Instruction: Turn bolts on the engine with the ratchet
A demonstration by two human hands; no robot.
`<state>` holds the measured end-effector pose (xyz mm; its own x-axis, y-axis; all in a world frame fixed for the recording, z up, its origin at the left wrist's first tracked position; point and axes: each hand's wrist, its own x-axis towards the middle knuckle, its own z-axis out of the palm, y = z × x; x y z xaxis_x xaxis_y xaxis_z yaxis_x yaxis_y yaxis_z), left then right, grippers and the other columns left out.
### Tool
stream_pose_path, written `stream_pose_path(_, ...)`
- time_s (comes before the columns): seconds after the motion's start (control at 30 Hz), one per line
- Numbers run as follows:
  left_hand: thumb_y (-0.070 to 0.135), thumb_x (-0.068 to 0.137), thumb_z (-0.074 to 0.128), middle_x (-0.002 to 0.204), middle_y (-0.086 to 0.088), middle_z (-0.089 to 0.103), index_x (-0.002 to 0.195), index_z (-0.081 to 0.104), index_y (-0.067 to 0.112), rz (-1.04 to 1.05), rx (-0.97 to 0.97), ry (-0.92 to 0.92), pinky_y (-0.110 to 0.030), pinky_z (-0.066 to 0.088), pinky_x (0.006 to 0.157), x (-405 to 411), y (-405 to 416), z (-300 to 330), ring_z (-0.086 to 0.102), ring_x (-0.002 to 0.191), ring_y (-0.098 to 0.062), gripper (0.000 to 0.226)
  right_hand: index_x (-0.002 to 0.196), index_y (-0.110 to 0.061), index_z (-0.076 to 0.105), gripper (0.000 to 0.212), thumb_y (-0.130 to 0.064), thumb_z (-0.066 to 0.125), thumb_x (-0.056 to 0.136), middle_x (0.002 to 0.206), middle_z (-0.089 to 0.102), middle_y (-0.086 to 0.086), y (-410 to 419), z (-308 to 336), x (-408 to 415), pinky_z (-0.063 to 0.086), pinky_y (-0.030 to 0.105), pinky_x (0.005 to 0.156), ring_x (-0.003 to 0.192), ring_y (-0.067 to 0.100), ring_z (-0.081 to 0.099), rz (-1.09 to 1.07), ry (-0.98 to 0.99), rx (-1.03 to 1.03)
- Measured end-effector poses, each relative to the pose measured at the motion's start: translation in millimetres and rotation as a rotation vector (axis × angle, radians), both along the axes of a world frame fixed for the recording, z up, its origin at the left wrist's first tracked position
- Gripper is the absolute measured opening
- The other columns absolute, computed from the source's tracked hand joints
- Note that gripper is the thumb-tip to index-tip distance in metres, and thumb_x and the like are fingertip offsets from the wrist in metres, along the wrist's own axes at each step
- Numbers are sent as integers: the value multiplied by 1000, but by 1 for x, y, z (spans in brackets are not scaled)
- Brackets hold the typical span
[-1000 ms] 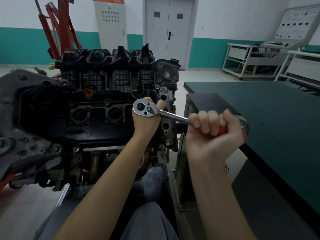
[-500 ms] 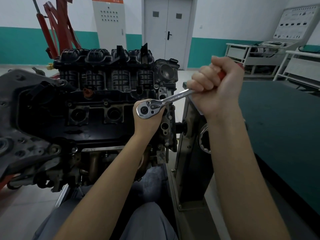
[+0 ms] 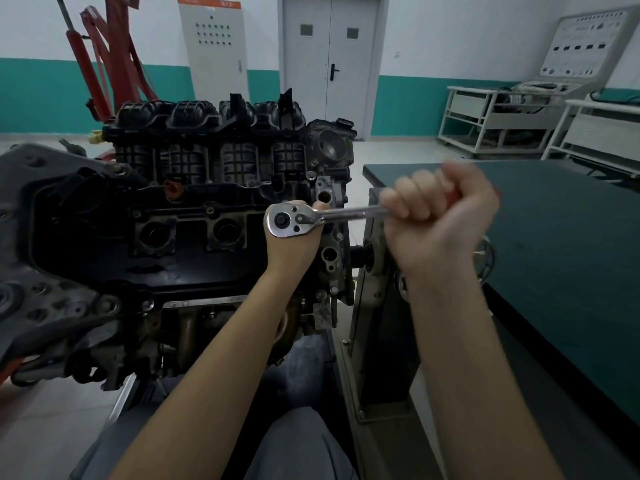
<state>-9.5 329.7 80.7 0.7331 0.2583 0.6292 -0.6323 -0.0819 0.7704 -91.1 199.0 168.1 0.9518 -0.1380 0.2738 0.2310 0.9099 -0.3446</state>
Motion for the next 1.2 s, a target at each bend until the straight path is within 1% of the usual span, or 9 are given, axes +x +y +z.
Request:
stream_pose_path(0.1, 27, 80, 64, 48, 12, 43, 51, 43, 24, -38, 19, 6, -14, 34, 47, -3, 0, -2, 39, 46, -3, 36, 47, -18, 30, 37, -7, 42, 80, 36, 22, -7, -3, 31, 22, 21, 14, 36, 31, 8, 18, 114, 37, -168)
stream_pose_path(0.2, 46, 71, 62, 55, 13, 46, 60, 49, 27, -34, 8, 97, -9, 35, 47, -6, 1, -4, 43, 44, 0, 25, 49, -18, 31, 36, -7, 43, 81, 37, 22, -7, 0, 37, 28, 22, 15, 35, 31, 8, 19, 149, 41, -191)
stream_pose_path(0.27, 35, 75, 65, 53, 16, 43, 57, 46, 25, -32, 5, 56, -12, 32, 46, -6, 2, -2, 40, 42, 0, 29, 49, -18, 32, 31, -8, 46, 75, 37, 23, -7, 1, 24, 20, 22, 15, 36, 32, 8, 19, 107, 19, -123)
stream_pose_path(0.33, 16, 79, 63, 45, 18, 36, 48, 34, 33, -26, 0, -8, -17, 27, 46, -4, 2, -1, 31, 43, 0, 46, 49, -19, 33, 33, -8, 46, 77, 39, 24, -7, 2, 3, 7, 24, 17, 38, 34, 9, 20, 43, 14, -14)
stream_pose_path(0.5, 3, 86, 64, 40, 19, 30, 52, 25, 24, -1, -21, -7, -8, 26, 44, -8, 0, -1, 28, 39, 2, 56, 47, -19, 34, 36, -13, 42, 82, 41, 25, -6, 18, -46, -27, 33, 23, 42, 39, 11, 25, -93, -2, 198)
stream_pose_path(0.7, -2, 84, 59, 37, 18, 29, 47, 25, 25, -32, 10, -15, -8, 22, 42, -4, 2, 2, 27, 35, 0, 57, 45, -19, 32, 34, -11, 43, 77, 38, 23, -6, 4, -20, -12, 27, 18, 40, 35, 10, 21, -27, -30, 75)
stream_pose_path(0.9, 17, 79, 61, 45, 18, 37, 47, 35, 34, -87, 26, -27, -11, 27, 45, -5, 4, 3, 31, 42, 0, 45, 46, -17, 32, 43, -8, 39, 87, 36, 21, -7, -1, 37, 24, 21, 15, 37, 32, 9, 18, 167, 16, -211)
stream_pose_path(1.0, 10, 80, 61, 44, 18, 35, 47, 33, 33, -70, 5, -30, -11, 25, 45, -5, 3, 2, 29, 42, 0, 49, 48, -18, 31, 37, -7, 44, 81, 37, 22, -7, 2, 31, 20, 21, 16, 38, 33, 9, 19, 127, 20, -170)
stream_pose_path(1.2, 3, 85, 64, 41, 17, 31, 53, 26, 23, 28, 30, 18, -10, 27, 44, -8, 1, 0, 30, 39, -1, 53, 49, -20, 31, 33, -12, 46, 77, 42, 24, -6, 7, -31, -20, 31, 21, 42, 38, 11, 24, -65, 42, 141)
